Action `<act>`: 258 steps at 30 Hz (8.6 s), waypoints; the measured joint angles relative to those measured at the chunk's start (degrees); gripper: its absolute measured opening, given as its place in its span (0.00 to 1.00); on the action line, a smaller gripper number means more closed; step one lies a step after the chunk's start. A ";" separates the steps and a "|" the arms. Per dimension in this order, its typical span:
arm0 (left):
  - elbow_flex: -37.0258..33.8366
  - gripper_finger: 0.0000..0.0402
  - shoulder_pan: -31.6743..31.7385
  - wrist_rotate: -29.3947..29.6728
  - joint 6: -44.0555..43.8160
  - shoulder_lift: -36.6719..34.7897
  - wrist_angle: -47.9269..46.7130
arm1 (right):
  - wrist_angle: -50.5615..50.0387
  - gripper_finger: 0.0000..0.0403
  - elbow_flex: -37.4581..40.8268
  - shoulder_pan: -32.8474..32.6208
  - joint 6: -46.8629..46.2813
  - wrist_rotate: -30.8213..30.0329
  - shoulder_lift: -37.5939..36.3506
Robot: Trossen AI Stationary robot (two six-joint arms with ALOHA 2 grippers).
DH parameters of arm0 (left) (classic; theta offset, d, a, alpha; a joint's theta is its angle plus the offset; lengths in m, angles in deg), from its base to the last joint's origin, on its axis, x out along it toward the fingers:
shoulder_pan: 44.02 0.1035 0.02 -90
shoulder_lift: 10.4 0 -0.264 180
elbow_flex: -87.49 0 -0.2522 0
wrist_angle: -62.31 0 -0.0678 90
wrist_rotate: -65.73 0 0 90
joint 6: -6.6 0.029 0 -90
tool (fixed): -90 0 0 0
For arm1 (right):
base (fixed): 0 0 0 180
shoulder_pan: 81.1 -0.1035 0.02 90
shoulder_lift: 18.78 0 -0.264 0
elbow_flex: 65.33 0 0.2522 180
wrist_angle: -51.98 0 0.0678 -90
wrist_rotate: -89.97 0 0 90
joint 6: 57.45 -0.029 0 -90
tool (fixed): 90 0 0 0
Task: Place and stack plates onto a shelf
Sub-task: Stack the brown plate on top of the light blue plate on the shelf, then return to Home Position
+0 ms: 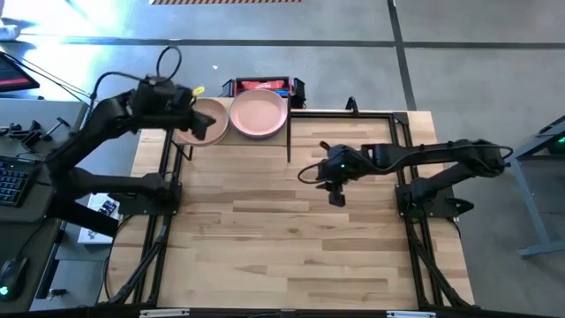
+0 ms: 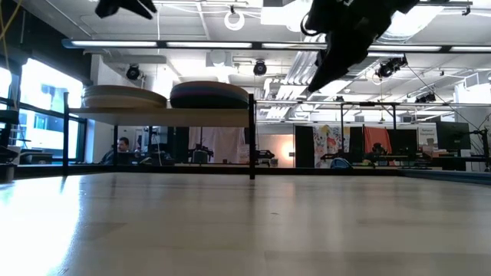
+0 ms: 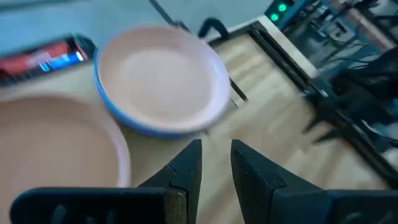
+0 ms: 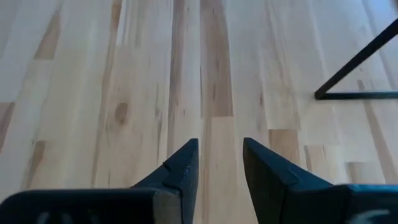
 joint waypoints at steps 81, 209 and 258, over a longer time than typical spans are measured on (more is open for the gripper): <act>-44.01 0.18 -34.49 16.48 -7.98 -14.17 33.79 | 36.55 0.26 22.22 1.83 -1.38 1.97 -1.36; -76.02 0.18 -39.51 11.90 4.21 -57.56 57.77 | 31.16 0.26 51.67 2.27 -6.39 1.99 -69.91; -76.02 0.18 -39.51 11.88 4.21 -57.32 57.57 | 29.75 0.26 55.49 2.25 -6.39 -2.07 -76.30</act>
